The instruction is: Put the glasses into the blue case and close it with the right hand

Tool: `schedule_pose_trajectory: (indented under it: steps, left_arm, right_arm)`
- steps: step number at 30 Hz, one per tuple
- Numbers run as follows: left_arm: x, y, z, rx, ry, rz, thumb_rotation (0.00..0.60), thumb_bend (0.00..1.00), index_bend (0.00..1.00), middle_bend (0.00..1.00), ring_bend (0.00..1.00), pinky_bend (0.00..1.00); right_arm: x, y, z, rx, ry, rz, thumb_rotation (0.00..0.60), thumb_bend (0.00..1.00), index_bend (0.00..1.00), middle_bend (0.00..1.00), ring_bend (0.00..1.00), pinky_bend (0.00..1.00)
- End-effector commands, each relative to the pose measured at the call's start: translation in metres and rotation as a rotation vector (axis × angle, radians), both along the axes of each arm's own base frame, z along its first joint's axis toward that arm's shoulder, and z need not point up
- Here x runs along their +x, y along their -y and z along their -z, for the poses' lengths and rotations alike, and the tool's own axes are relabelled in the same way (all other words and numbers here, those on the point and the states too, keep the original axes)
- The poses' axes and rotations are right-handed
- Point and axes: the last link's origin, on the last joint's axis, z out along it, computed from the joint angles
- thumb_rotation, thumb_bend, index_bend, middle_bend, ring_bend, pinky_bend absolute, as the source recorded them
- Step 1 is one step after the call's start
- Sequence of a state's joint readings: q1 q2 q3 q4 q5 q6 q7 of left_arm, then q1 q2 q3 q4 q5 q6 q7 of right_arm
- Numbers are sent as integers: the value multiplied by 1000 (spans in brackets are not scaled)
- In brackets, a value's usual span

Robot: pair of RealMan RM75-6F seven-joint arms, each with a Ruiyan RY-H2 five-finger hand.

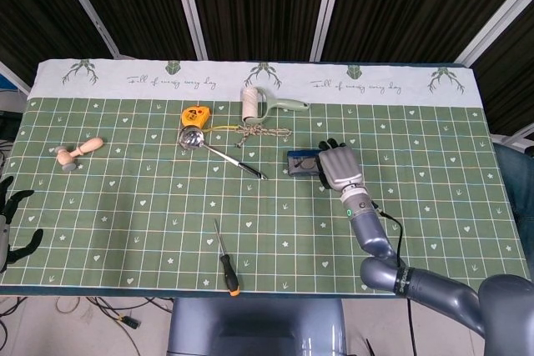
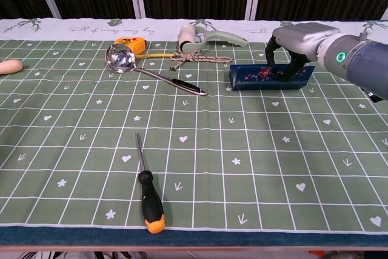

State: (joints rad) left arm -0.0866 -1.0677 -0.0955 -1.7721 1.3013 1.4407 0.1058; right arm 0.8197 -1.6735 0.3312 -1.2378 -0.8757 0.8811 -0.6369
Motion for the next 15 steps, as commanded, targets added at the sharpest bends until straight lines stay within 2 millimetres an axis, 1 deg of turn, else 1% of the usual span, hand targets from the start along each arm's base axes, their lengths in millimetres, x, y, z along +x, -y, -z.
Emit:
schedule_pose_trajectory:
  steps: [1, 15]
  left_arm:
    - [0, 0, 0, 1, 1, 1, 600, 312, 210, 0, 0, 0]
    - [1, 1, -1, 4, 7, 2, 600, 312, 209, 0, 0, 0]
  right_arm:
    - [2, 4, 0, -5, -2, 8, 600, 611, 756, 241, 175, 333]
    - [7, 27, 0, -51, -3, 56, 600, 614, 754, 241, 175, 333]
